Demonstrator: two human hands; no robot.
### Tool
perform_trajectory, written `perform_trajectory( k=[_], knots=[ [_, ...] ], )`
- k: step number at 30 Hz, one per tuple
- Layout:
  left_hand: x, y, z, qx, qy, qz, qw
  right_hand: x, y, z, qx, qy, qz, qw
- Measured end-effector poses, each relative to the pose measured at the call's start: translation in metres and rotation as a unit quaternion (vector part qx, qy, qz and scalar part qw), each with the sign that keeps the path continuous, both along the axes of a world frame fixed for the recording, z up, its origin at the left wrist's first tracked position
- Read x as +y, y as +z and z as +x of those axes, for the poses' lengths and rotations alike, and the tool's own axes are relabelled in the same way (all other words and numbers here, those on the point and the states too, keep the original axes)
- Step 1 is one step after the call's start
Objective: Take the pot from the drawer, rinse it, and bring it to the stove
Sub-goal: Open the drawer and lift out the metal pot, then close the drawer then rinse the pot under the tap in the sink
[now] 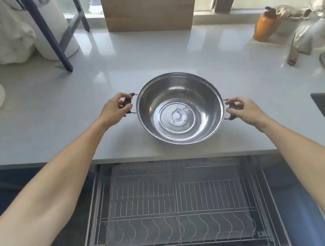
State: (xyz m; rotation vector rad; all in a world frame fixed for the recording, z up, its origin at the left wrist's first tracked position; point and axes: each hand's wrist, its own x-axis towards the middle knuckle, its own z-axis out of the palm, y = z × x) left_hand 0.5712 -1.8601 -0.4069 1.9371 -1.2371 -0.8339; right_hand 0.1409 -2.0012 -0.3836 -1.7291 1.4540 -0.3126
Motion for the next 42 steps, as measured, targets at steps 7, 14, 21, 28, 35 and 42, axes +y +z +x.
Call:
perform_trajectory(
  k=[7, 14, 21, 28, 35, 42],
  knots=[
    [0.048, 0.047, -0.034, -0.086, 0.043, -0.112, 0.989, 0.07, 0.029, -0.002, -0.083, -0.141, -0.172, 0.971],
    [0.245, 0.062, -0.124, 0.012, 0.05, -0.163, 0.985, 0.251, 0.057, -0.036, -0.141, -0.038, -0.084, 0.986],
    [0.404, 0.021, -0.232, -0.002, 0.09, -0.157, 0.983, 0.415, 0.024, -0.112, -0.162, -0.058, -0.023, 0.985],
    [0.512, -0.033, -0.312, 0.041, 0.042, -0.012, 0.998, 0.529, -0.033, -0.154, -0.123, -0.052, 0.036, 0.99],
    [0.475, -0.124, -0.321, -0.026, -0.071, 0.124, 0.989, 0.55, -0.128, -0.124, -0.051, 0.005, 0.086, 0.995],
    [0.412, -0.245, -0.318, -0.046, -0.069, 0.122, 0.989, 0.497, -0.256, -0.072, 0.017, -0.006, 0.028, 0.999]
  ],
)
